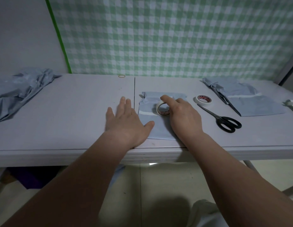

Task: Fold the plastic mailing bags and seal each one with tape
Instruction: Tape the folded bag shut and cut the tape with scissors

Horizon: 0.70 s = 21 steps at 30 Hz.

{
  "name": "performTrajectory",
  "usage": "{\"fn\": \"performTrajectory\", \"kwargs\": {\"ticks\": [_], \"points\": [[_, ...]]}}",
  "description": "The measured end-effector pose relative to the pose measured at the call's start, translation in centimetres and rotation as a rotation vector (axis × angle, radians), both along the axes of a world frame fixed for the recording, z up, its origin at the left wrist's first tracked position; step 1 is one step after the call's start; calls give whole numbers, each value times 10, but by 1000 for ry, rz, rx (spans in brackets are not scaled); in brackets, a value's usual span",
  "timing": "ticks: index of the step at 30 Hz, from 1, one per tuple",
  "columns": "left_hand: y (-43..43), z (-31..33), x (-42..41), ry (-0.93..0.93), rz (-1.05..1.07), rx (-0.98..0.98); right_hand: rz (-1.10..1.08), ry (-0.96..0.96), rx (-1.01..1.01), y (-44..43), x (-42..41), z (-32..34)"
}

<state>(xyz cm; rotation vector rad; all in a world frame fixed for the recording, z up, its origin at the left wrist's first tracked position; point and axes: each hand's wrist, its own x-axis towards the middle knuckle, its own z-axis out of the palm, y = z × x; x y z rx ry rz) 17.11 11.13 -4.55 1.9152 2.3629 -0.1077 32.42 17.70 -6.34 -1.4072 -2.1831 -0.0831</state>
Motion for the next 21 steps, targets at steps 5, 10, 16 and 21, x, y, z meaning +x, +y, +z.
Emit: {"fn": "performTrajectory", "kwargs": {"ticks": [5,10,16,21], "points": [[1,9,-6,-50,-8,39,8,-7,-5,2,0,-1],[10,4,25,-82,-193,23,28,4,-4,2,1,-1],[11,-13,29,-115,-206,12,58,19,-6,5,2,-4],[10,-12,30,-99,-196,11,135,337,-226,11,13,-1]]}}
